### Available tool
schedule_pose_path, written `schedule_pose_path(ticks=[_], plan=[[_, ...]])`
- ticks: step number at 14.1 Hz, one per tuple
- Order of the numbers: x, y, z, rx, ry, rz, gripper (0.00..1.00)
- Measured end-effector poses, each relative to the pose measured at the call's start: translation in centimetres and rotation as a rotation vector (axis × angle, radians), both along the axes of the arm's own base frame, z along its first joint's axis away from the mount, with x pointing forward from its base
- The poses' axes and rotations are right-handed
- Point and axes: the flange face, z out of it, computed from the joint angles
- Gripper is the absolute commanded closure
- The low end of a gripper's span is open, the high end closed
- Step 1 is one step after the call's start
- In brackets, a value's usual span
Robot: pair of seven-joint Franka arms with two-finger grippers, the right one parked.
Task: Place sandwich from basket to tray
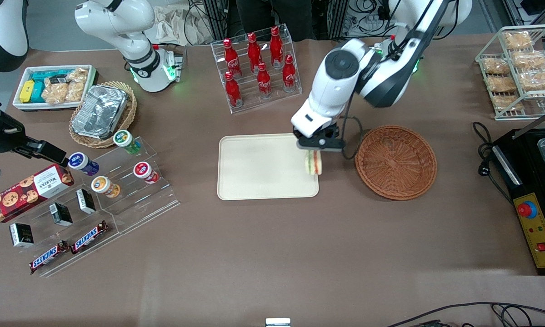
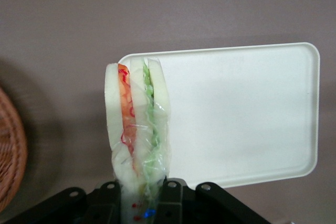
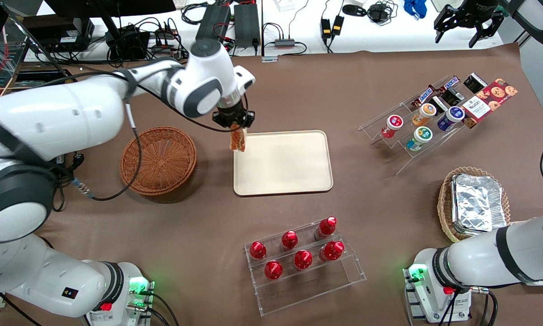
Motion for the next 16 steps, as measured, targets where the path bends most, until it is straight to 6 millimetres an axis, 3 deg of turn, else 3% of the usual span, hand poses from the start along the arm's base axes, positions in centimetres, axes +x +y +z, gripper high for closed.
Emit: schedule_pose_path(ticks=[5, 7, 10, 13, 14, 16], plan=[[-1.3, -0.9, -10.0, 0.011, -0.007, -0.08, 1.0], [-1.7, -0.7, -12.2, 0.023, 0.016, -0.091, 1.0], [-2.1, -0.8, -13.6, 0.032, 0.026, -0.105, 1.0], [-2.2, -0.8, -14.3, 0.036, 0.035, -0.108, 0.18], [-2.2, -0.7, -14.5, 0.037, 0.037, -0.108, 0.0], [-2.2, -0.7, -14.7, 0.038, 0.041, -0.108, 0.0]])
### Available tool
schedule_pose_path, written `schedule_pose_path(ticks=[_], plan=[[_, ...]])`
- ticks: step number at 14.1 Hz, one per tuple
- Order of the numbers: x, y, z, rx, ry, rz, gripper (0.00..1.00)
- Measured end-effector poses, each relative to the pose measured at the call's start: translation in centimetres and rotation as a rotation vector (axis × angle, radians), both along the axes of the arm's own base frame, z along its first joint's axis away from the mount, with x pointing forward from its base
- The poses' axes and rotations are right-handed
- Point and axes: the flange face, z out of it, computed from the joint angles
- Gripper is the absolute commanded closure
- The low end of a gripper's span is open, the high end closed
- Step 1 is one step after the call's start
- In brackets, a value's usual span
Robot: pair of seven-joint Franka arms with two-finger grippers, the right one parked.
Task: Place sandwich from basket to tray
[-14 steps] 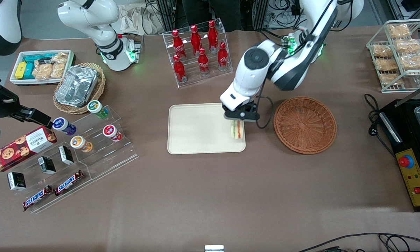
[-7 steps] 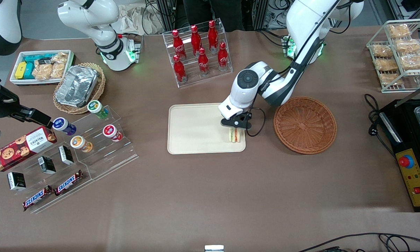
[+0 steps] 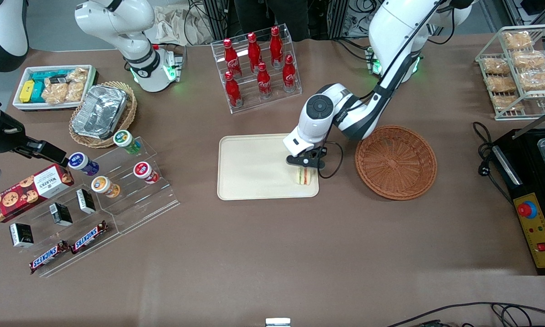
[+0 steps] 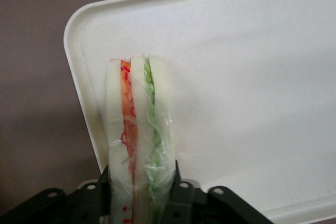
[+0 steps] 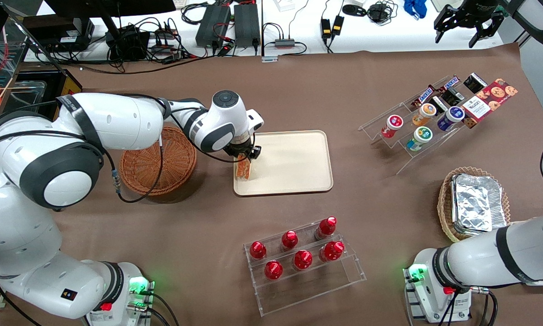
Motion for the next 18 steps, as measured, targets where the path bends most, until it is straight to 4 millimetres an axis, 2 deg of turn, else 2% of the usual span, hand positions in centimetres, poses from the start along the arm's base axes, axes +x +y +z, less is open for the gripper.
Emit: schedule_pose_path(ticks=[2, 4, 6, 8, 11, 13, 15, 18], plan=[[0.1, 0.0, 0.0, -0.002, -0.002, 0.007, 0.0], [0.7, -0.1, 0.9, -0.016, -0.02, 0.044, 0.0], [1.7, -0.1, 4.0, -0.037, -0.063, 0.084, 0.0], [2.8, 0.8, 9.5, -0.026, -0.107, 0.125, 0.0], [4.9, 5.9, 19.7, 0.02, -0.176, 0.214, 0.0], [5.8, 10.0, 24.9, 0.053, -0.209, 0.242, 0.0], [7.1, 14.2, 27.6, 0.09, -0.215, 0.228, 0.0], [9.7, 20.6, 28.6, 0.128, -0.202, 0.206, 0.0]])
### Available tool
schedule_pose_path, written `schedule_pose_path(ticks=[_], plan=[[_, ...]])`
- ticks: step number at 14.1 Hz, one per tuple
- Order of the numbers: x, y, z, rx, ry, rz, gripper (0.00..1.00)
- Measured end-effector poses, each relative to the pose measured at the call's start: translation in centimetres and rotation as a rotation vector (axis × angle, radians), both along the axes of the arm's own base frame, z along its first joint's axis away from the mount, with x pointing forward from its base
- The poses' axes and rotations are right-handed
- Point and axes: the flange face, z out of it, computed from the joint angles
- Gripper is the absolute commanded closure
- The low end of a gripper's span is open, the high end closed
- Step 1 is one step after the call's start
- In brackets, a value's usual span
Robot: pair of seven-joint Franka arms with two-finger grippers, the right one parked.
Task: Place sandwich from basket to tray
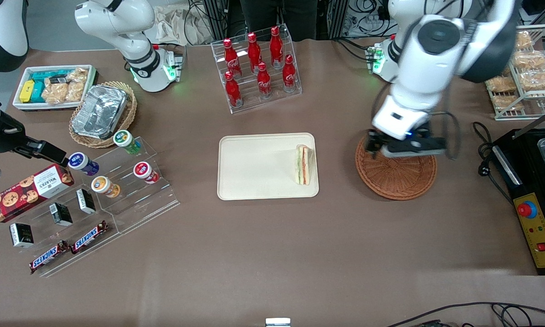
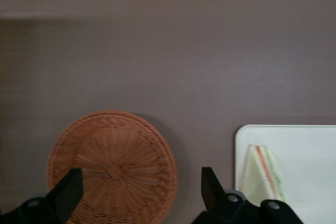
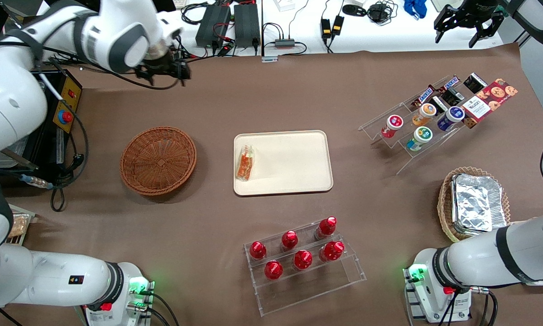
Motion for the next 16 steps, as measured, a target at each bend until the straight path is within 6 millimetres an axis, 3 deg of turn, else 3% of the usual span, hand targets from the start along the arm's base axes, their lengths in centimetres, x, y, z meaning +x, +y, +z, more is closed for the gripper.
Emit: schedule_pose_path(ticks=[3, 6, 10, 13, 16], plan=[[1.0, 3.4, 0.6, 0.009, -0.004, 0.022, 0.0], [-0.1, 6.1, 2.3, 0.038, 0.042, 0.011, 0.0], [-1.4, 11.3, 5.5, -0.035, 0.09, -0.024, 0.0], [-0.9, 11.5, 6.9, -0.042, 0.083, -0.084, 0.0], [1.5, 10.8, 7.1, -0.052, 0.093, -0.098, 0.0]])
